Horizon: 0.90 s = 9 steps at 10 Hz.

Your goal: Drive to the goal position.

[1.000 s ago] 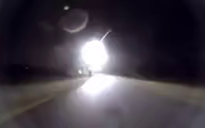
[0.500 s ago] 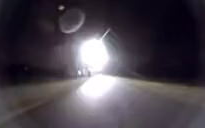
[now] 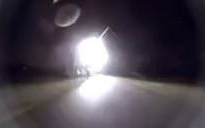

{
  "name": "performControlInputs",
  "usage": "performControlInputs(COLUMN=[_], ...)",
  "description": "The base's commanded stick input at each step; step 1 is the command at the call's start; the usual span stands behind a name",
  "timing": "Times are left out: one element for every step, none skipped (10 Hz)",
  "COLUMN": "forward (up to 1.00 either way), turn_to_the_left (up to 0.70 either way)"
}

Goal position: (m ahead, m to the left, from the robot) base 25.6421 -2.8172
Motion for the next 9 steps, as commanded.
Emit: performControlInputs(forward=[1.0, 1.0, 1.0, 1.0, 1.0, 1.0, 1.0, 1.0, 1.0], turn_to_the_left=[0.05, 0.05, 0.05, 0.05, 0.05, 0.04, 0.05, 0.04, 0.05])
